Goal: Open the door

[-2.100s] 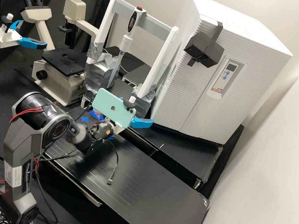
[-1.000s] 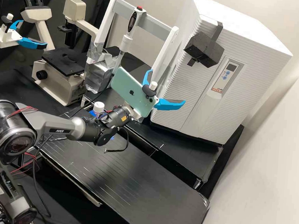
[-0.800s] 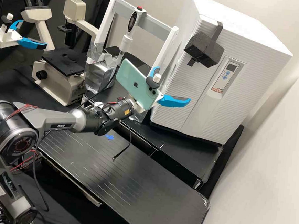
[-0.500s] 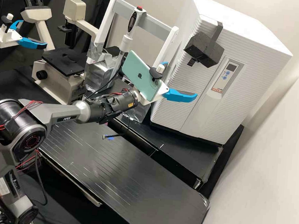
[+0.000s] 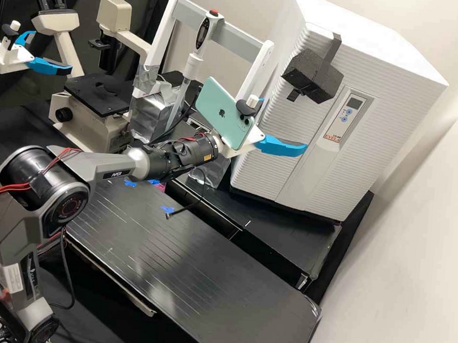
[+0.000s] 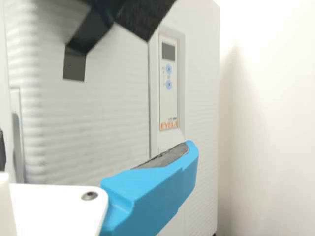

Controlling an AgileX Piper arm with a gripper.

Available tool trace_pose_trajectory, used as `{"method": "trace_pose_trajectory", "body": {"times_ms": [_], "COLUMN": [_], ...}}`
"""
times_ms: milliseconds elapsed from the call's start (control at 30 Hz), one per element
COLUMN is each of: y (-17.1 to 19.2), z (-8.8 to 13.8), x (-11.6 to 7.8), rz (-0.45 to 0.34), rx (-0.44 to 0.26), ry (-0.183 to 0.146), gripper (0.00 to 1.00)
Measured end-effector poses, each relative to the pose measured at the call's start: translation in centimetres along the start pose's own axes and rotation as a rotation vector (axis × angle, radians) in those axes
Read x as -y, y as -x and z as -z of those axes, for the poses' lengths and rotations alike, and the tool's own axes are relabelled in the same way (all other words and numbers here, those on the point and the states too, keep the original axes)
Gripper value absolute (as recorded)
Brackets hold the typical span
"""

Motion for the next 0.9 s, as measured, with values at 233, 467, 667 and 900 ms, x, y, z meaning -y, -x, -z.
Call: {"method": "trace_pose_trajectory", "body": {"times_ms": [233,467,667,900], "y": [-0.23,-0.42,-0.43,-0.43], "z": [-0.67,-0.96,-0.87,-0.80], "x": [-0.41,-0.33,-0.29,-0.24], "rz": [-0.009,-0.002,0.002,0.007], "rx": [0.019,0.010,0.001,-0.007], "ry": [0.000,-0.003,0.003,0.011], "gripper": [0.00,0.00,0.00,0.00]}}
